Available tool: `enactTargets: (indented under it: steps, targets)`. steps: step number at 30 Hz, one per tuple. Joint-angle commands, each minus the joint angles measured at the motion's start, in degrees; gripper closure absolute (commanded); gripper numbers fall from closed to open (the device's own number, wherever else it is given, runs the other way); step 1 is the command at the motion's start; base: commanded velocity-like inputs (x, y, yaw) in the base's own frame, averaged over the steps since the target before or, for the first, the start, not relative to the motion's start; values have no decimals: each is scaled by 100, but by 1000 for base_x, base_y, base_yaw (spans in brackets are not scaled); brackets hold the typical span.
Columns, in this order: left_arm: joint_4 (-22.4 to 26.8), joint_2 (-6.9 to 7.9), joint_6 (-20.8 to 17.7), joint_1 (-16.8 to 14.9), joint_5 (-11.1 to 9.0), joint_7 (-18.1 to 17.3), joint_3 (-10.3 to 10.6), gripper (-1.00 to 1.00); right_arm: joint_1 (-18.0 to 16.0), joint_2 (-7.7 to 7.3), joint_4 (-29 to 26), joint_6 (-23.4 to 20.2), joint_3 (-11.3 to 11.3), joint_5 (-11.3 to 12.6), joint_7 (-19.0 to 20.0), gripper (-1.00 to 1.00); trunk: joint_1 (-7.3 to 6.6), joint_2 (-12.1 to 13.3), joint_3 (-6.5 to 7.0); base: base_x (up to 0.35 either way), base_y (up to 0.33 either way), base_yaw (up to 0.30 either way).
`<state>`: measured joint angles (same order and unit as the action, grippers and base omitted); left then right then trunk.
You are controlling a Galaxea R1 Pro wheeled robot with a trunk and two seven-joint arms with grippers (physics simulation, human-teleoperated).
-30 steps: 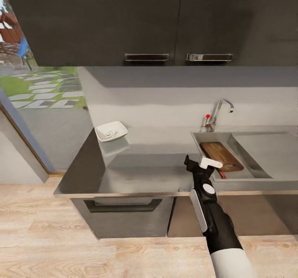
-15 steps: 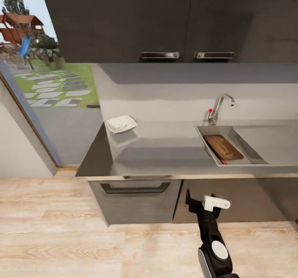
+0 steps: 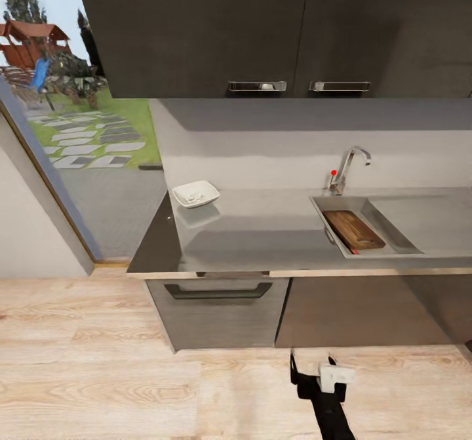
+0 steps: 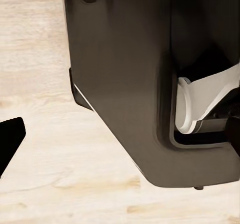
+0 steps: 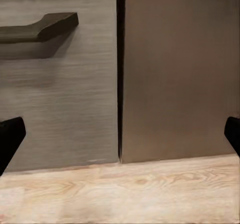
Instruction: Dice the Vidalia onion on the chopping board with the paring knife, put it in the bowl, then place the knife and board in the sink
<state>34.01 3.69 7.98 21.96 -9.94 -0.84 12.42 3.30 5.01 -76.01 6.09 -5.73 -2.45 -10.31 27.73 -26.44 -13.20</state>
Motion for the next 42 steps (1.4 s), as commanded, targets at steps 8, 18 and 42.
enactTargets:
  steps: [8,18,42]
  targets:
    - [137,34,11,-143,-60,-4,24,-100,5,-5,2215,1033,-6,-36,6,-100,3,-9,-7,0,0,0]
    - [249,4,19,-165,-69,-11,-909,-100,13,-138,4426,1486,7,-36,571,-100,3,-9,-7,0,0,0]
    - [-435,-104,20,-165,-63,-20,-1147,-100,13,-169,6150,1496,55,816,803,-100,3,-9,97,0,0,0]
